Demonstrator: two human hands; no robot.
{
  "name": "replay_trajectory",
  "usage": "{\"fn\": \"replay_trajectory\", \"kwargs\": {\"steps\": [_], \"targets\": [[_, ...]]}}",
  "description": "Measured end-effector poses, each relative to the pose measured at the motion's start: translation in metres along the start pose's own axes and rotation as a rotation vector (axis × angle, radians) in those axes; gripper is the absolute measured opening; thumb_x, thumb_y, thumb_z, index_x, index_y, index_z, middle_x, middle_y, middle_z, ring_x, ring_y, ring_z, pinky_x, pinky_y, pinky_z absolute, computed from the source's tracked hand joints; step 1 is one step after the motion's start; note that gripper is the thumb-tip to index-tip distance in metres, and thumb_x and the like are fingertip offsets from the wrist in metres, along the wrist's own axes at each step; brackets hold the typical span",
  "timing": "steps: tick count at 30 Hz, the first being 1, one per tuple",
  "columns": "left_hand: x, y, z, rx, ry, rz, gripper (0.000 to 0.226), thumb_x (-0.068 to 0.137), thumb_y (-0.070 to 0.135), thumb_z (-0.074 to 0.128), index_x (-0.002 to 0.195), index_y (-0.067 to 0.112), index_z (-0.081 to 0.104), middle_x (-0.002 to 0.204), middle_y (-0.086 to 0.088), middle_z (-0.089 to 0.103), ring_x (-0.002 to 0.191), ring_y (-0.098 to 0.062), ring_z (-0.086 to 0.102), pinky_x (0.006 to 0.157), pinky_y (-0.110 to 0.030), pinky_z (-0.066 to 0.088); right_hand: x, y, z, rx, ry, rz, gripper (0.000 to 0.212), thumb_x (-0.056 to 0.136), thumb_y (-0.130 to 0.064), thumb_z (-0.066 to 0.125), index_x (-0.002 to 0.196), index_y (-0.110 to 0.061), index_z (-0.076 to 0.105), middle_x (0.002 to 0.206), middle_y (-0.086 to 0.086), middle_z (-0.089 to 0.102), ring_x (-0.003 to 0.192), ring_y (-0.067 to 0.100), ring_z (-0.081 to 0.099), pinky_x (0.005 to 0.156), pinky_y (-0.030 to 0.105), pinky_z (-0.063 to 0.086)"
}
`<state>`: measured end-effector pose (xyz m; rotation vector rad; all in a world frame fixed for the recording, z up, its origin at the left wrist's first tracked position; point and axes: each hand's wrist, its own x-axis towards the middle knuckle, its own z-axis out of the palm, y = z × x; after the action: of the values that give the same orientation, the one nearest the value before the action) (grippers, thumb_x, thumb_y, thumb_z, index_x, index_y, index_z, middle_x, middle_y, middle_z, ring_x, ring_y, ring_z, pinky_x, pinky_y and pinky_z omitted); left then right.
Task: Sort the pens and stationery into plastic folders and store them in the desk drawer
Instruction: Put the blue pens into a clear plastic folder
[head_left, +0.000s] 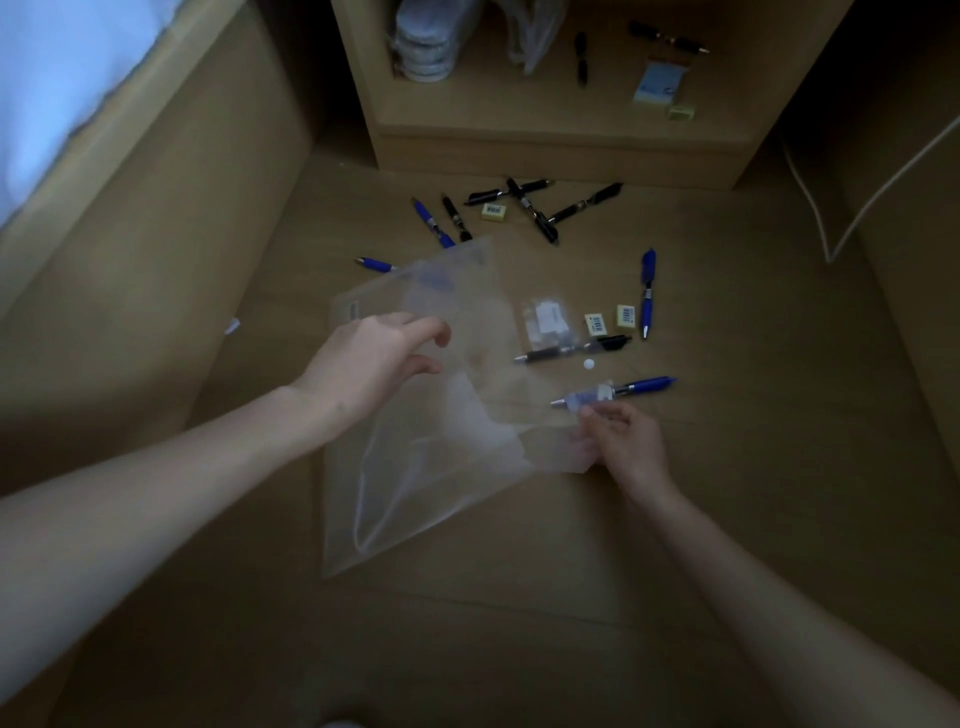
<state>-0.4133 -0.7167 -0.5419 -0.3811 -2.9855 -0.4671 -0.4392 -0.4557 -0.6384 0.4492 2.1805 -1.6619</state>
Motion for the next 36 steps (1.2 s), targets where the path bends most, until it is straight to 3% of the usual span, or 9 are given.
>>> {"fn": "replay_trajectory", "kwargs": {"steps": [2, 7, 12, 16, 23, 26, 30, 33, 36], "targets": [[0.0, 0.002, 0.005, 0.009, 0.012, 0.034, 0.023, 0.083, 0.019, 0.07, 0.101, 0.008, 0.063, 0.09, -0.012, 0.067, 0.077, -0.033, 0.064, 0.066, -0.04, 0.052, 0.004, 0.001, -0.006, 0.016, 0.098, -0.018, 0.007, 0.095, -0.022, 0.054, 0.089, -0.018, 0.056, 0.074, 0.006, 0.065, 0.058, 0.017, 0.061, 0.051, 0.025, 0.051], [0.006, 0.003, 0.015, 0.075, -0.036, 0.092, 0.023, 0.084, 0.017, 0.069, 0.104, 0.007, 0.061, 0.092, -0.014, 0.066, 0.076, -0.035, 0.064, 0.061, -0.042, 0.052, 0.018, 0.008, -0.018, -0.085, 0.241, -0.014, 0.01, 0.094, -0.013, 0.056, 0.101, -0.006, 0.055, 0.072, 0.013, 0.063, 0.046, 0.016, 0.054, 0.038, 0.02, 0.043], [0.008, 0.003, 0.018, 0.13, -0.082, 0.092, 0.025, 0.085, 0.013, 0.068, 0.107, 0.007, 0.059, 0.092, -0.012, 0.066, 0.076, -0.034, 0.064, 0.061, -0.04, 0.051, 0.023, 0.013, -0.017, -0.289, 0.214, -0.004, 0.032, 0.081, -0.02, 0.072, 0.109, -0.008, 0.063, 0.098, 0.006, 0.067, 0.087, 0.023, 0.063, 0.08, 0.038, 0.052], [0.006, -0.002, 0.016, 0.146, -0.06, 0.093, 0.025, 0.082, 0.011, 0.071, 0.104, 0.005, 0.06, 0.088, -0.015, 0.066, 0.072, -0.035, 0.064, 0.057, -0.039, 0.048, 0.02, 0.009, -0.013, -0.344, 0.16, -0.044, 0.017, 0.081, -0.017, 0.072, 0.093, -0.007, 0.067, 0.082, 0.0, 0.062, 0.079, 0.014, 0.058, 0.07, 0.025, 0.04], [-0.003, -0.007, 0.016, 0.154, -0.02, 0.075, 0.024, 0.075, 0.012, 0.077, 0.093, 0.007, 0.062, 0.074, -0.013, 0.066, 0.057, -0.034, 0.062, 0.048, -0.036, 0.046, 0.027, 0.01, -0.034, -0.254, 0.247, 0.037, 0.014, 0.083, -0.014, 0.07, 0.094, -0.005, 0.067, 0.085, 0.006, 0.064, 0.071, 0.012, 0.054, 0.066, 0.024, 0.039], [-0.003, -0.004, 0.017, 0.157, -0.035, 0.065, 0.024, 0.076, 0.013, 0.077, 0.094, 0.007, 0.063, 0.075, -0.014, 0.065, 0.058, -0.035, 0.062, 0.049, -0.038, 0.048, 0.03, 0.011, -0.056, -0.247, 0.29, 0.08, 0.017, 0.084, -0.014, 0.069, 0.098, -0.004, 0.067, 0.093, 0.01, 0.065, 0.079, 0.017, 0.055, 0.071, 0.026, 0.038], [0.006, 0.0, 0.021, 0.166, -0.136, -0.038, 0.025, 0.09, 0.023, 0.061, 0.112, 0.011, 0.058, 0.1, -0.012, 0.066, 0.085, -0.035, 0.062, 0.065, -0.036, 0.042, 0.026, 0.013, -0.07, -0.35, 0.292, 0.082, 0.02, 0.085, -0.015, 0.068, 0.1, -0.001, 0.066, 0.094, 0.011, 0.064, 0.081, 0.017, 0.054, 0.07, 0.025, 0.036], [0.01, 0.002, 0.023, 0.195, -0.2, -0.043, 0.026, 0.092, 0.024, 0.058, 0.115, 0.012, 0.055, 0.106, -0.009, 0.065, 0.09, -0.033, 0.062, 0.069, -0.036, 0.043, 0.019, 0.011, -0.068, -0.469, 0.346, -0.02, 0.031, 0.083, -0.012, 0.069, 0.111, -0.002, 0.062, 0.107, 0.015, 0.063, 0.099, 0.025, 0.057, 0.079, 0.029, 0.04], [0.01, 0.001, 0.023, 0.189, -0.187, -0.036, 0.024, 0.091, 0.023, 0.06, 0.112, 0.01, 0.056, 0.103, -0.013, 0.064, 0.085, -0.036, 0.062, 0.066, -0.039, 0.044, 0.017, 0.001, -0.057, -0.573, 0.34, -0.171, 0.04, 0.086, -0.012, 0.065, 0.125, -0.009, 0.055, 0.125, 0.013, 0.049, 0.117, 0.027, 0.048, 0.094, 0.03, 0.037]]}}
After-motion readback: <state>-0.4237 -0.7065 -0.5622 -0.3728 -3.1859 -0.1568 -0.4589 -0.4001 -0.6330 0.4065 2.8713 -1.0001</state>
